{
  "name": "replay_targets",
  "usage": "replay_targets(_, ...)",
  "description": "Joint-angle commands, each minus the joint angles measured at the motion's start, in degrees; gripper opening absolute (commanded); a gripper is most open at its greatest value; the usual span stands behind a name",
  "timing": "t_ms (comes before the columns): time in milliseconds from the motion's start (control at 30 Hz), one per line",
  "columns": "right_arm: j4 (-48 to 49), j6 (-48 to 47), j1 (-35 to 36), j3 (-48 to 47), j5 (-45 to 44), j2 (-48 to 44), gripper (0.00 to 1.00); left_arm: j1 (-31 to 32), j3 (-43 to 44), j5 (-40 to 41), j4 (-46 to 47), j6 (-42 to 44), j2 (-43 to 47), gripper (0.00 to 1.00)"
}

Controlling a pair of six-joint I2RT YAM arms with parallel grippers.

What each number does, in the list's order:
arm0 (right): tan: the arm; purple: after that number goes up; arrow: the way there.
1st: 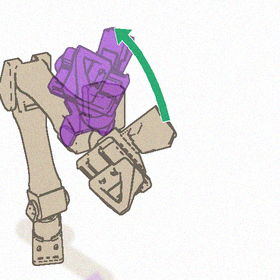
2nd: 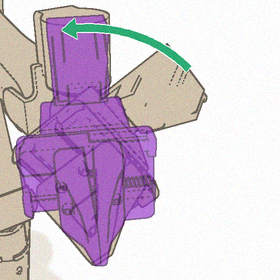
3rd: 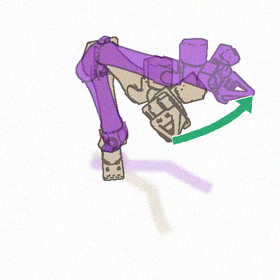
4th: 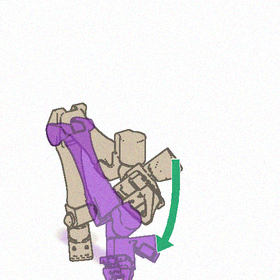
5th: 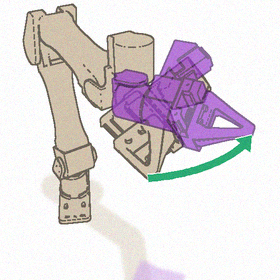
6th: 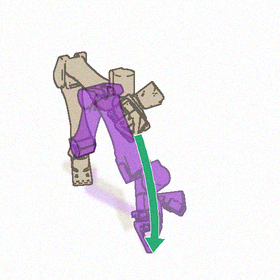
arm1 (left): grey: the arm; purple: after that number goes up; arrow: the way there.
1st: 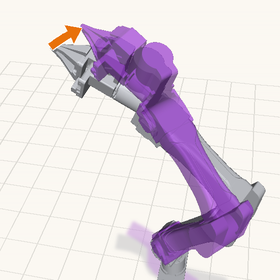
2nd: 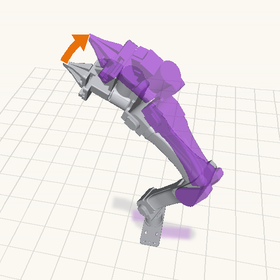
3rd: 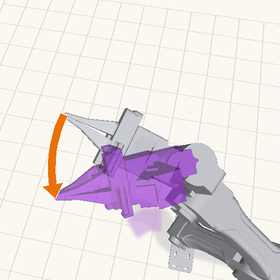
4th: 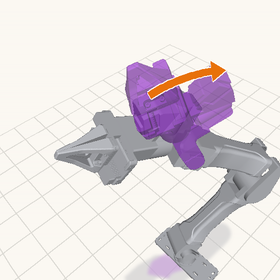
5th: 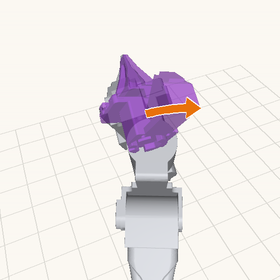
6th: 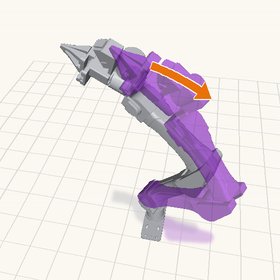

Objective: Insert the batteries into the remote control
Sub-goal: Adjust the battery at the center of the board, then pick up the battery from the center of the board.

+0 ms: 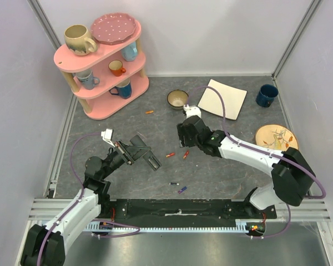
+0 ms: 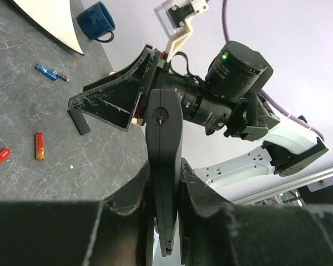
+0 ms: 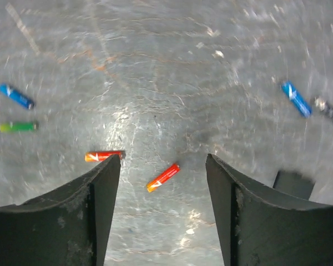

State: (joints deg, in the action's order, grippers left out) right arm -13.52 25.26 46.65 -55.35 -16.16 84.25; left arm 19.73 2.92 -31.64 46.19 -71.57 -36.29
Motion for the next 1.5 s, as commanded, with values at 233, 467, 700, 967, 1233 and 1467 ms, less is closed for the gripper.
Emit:
replay_targets(233,-10.56,38.81,4.59,-1.16,-15.30,4.68,0.61,0.23,-6.87,1.93,-2.07,1.08,1.67,0.02)
replay_targets(467,-10.56,39.17,4.59,-1.34,-13.63,8.91,0.57,0.22,-7.75,2.11,-2.16,1.17,1.84,0.02)
replay_targets(700,-10.30,38.03,4.59,-2.39,-12.49,11.73,0.53,0.31,-7.75,2.11,-2.25,1.17,1.75,0.02)
replay_targets(967,-10.12,37.85,4.24,-2.83,-12.14,14.10,0.50,0.40,-7.93,2.02,-2.25,1.17,1.75,0.02)
replay_targets(1233,-9.07,34.87,3.53,-2.57,-10.82,15.60,0.44,0.58,-7.93,2.02,-2.25,1.17,1.84,0.02)
replay_targets(1467,-8.10,32.14,3.53,-2.04,-9.94,16.03,0.38,0.66,-7.58,2.19,-2.16,1.26,1.66,0.02)
